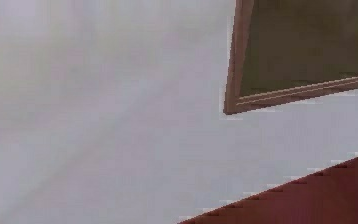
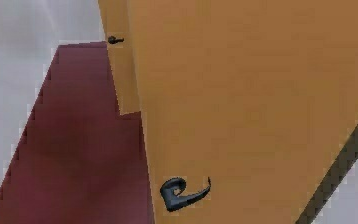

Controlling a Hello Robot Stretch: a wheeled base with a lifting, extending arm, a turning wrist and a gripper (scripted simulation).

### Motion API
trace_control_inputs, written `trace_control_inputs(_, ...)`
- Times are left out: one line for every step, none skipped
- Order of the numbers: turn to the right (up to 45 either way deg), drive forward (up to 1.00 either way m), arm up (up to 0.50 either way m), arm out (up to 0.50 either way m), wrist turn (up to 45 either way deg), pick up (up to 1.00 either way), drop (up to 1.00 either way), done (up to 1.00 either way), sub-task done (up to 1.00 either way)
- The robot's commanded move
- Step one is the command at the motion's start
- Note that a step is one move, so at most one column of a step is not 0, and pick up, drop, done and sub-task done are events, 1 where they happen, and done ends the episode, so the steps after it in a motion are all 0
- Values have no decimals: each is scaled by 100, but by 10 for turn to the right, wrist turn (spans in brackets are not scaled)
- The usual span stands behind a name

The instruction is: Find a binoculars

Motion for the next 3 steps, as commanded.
trace_control_inputs(0, 45, 0, 0, 0, 0, 0, 0, 0)
trace_control_inputs(450, 0, 0, 0, 0, 0, 0, 0, 0)
trace_control_inputs(210, 0, 0, 0, 0, 0, 0, 0, 0)
